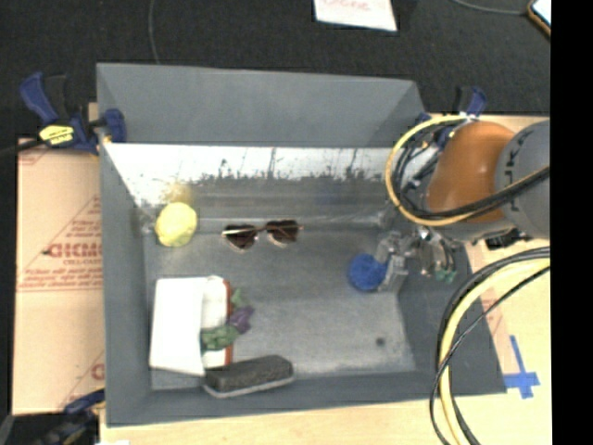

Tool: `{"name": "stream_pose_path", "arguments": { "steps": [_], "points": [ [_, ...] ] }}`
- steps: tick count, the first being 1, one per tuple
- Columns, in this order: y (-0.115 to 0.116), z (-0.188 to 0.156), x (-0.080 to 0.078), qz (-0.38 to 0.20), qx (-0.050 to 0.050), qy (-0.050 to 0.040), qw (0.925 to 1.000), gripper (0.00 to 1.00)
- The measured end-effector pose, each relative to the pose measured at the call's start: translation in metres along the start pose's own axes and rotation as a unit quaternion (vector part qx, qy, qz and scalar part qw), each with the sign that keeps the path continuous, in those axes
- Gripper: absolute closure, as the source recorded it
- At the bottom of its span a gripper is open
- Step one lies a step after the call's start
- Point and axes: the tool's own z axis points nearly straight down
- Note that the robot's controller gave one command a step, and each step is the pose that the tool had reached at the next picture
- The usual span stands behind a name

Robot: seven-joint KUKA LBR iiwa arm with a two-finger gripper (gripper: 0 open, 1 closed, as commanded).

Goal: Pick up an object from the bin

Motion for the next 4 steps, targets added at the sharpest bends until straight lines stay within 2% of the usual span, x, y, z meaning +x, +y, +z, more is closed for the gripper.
{"name": "stream_pose_path", "arguments": {
  "steps": [4],
  "points": [
    [-0.002,-0.044,-0.003,-0.001,0.002,-0.0076,1.0000,1.00]
  ]
}}
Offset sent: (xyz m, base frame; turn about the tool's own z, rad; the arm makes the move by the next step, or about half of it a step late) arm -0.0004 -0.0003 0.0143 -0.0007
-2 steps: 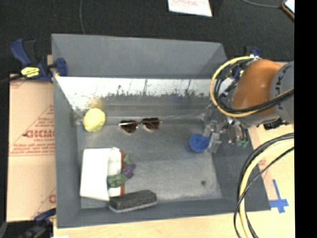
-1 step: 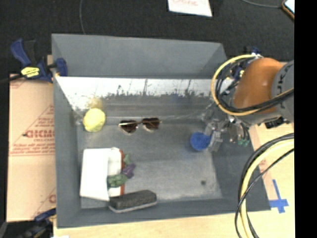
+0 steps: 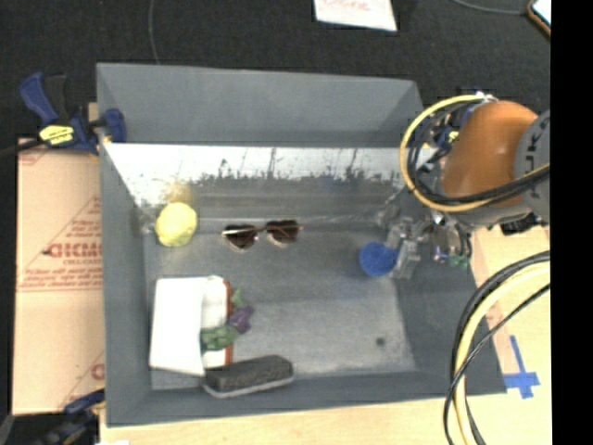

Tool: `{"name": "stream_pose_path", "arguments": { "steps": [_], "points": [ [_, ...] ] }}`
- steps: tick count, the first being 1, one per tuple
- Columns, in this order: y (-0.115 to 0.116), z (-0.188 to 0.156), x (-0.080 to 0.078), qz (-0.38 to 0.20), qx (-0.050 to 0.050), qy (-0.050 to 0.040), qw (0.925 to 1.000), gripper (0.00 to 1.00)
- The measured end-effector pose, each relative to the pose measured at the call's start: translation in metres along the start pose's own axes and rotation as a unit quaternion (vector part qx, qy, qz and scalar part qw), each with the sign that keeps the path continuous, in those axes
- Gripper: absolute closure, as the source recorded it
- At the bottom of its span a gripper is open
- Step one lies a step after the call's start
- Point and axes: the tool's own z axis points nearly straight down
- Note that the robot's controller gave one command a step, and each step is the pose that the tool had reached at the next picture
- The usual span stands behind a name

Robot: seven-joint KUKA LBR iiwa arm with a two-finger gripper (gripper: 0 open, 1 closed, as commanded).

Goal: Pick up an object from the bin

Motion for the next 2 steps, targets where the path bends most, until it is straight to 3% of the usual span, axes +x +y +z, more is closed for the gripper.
{"name": "stream_pose_path", "arguments": {
  "steps": [2],
  "points": [
    [-0.001,-0.029,-0.001,0.000,0.000,0.0003,1.0000,1.00]
  ]
}}
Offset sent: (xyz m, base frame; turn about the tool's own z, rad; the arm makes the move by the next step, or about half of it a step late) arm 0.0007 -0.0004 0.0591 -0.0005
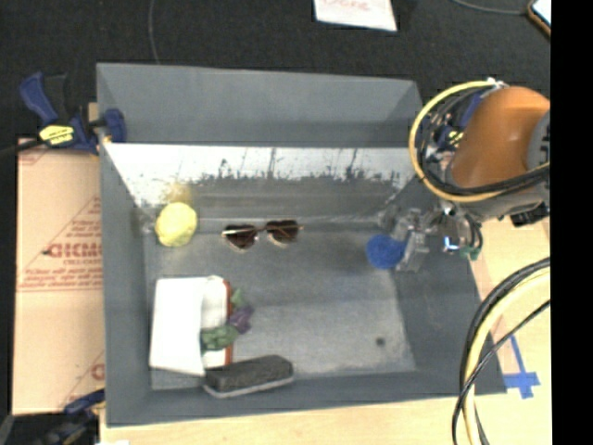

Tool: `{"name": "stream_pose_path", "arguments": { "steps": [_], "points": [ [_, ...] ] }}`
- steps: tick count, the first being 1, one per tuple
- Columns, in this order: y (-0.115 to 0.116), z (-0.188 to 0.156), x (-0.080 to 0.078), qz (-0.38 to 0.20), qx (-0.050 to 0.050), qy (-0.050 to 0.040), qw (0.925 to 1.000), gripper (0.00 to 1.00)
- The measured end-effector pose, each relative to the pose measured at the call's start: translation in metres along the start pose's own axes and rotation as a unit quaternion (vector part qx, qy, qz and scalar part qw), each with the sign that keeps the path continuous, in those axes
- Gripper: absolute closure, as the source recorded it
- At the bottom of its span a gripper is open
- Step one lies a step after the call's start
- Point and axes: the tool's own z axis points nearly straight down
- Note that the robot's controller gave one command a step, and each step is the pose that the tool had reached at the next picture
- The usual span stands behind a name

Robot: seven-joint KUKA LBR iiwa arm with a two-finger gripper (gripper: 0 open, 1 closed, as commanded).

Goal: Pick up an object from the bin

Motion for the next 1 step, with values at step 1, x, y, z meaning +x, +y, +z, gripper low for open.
{"name": "stream_pose_path", "arguments": {
  "steps": [1],
  "points": [
    [-0.0007,-0.0189,-0.0027,0.000,0.001,-0.0046,1.0000,1.00]
  ]
}}
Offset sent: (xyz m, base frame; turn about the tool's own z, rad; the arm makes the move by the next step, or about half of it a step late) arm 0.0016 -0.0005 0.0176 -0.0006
